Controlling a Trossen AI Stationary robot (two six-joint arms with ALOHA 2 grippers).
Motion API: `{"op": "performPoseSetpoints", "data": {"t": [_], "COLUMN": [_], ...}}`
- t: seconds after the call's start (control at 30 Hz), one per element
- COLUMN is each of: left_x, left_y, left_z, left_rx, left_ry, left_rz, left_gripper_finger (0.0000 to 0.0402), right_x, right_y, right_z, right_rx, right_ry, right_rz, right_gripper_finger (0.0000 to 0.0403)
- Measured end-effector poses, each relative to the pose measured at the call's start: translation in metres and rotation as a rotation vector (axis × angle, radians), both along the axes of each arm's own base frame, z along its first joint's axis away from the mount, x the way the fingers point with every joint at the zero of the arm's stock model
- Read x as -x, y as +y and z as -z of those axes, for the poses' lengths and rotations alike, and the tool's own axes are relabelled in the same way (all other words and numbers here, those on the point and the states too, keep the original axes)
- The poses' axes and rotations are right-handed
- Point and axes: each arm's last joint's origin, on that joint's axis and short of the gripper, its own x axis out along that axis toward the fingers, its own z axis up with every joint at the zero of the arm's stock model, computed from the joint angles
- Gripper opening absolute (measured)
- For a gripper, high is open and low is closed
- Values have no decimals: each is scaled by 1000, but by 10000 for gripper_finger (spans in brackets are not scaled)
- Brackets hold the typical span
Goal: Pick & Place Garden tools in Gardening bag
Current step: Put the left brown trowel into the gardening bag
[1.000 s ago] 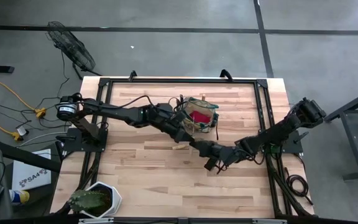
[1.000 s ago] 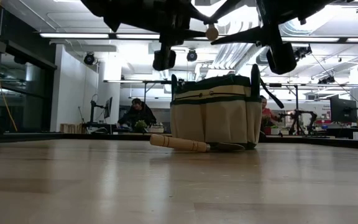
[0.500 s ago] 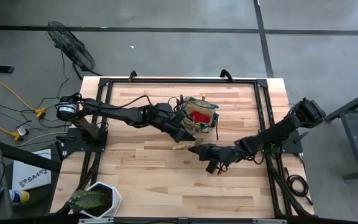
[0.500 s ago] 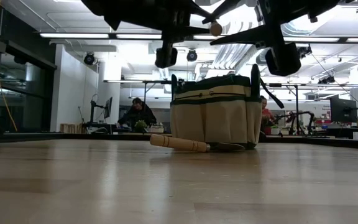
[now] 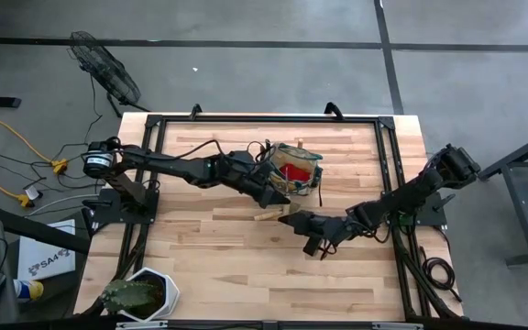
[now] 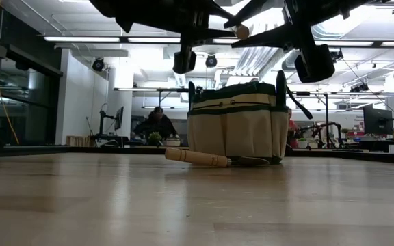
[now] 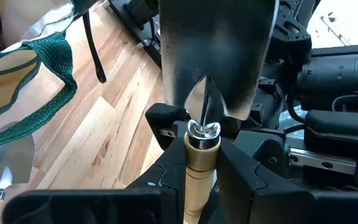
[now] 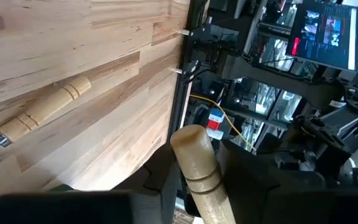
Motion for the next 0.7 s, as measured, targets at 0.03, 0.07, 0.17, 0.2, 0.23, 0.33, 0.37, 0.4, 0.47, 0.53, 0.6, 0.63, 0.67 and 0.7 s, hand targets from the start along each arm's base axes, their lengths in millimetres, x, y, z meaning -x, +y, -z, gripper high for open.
{"op": "performPoseSetpoints", "data": {"t": [0.03, 0.07, 0.17, 0.2, 0.23, 0.33, 0.37, 0.4, 0.47, 0.53, 0.6, 0.63, 0.67, 0.7], "left_x": [0, 0, 0, 0, 0, 0, 0, 0, 0, 0, 0, 0, 0, 0], "left_y": [0, 0, 0, 0, 0, 1, 1, 1, 1, 1, 1, 1, 1, 1], "left_z": [0, 0, 0, 0, 0, 0, 0, 0, 1, 2, 2, 2, 1, 0], "left_rx": [3, 7, 12, 12, 11, 3, 1, 1, -7, -25, -31, -31, -31, -32], "left_ry": [3, 4, 7, 7, 7, 6, 6, 6, 7, 12, 10, 8, 3, -8], "left_rz": [-1, -3, -9, -9, -12, -27, -28, -30, -36, -38, -34, -32, -33, -35], "left_gripper_finger": [55, 55, 55, 55, 55, 55, 55, 56, 76, 105, 131, 140, 146, 151], "right_x": [0, 0, 0, 0, 0, 0, 0, 0, 0, 0, 0, 0, 0, 0], "right_y": [0, 0, 0, 0, 0, 0, 0, 0, 0, 0, 0, 0, 0, 0], "right_z": [0, 0, 0, 0, 0, 0, 0, 0, -1, -1, -1, 0, 0, 1], "right_rx": [2, 6, 9, 9, 8, -2, -12, -25, -50, -65, -73, -82, -102, -122], "right_ry": [1, 1, 0, -1, -1, -1, -3, -7, -15, -22, -20, -20, -19, -16], "right_rz": [-1, -2, -3, -4, -5, 0, 4, 8, 14, 17, 22, 24, 29, 36], "right_gripper_finger": [99, 92, 79, 79, 79, 84, 84, 83, 77, 71, 68, 67, 67, 66]}}
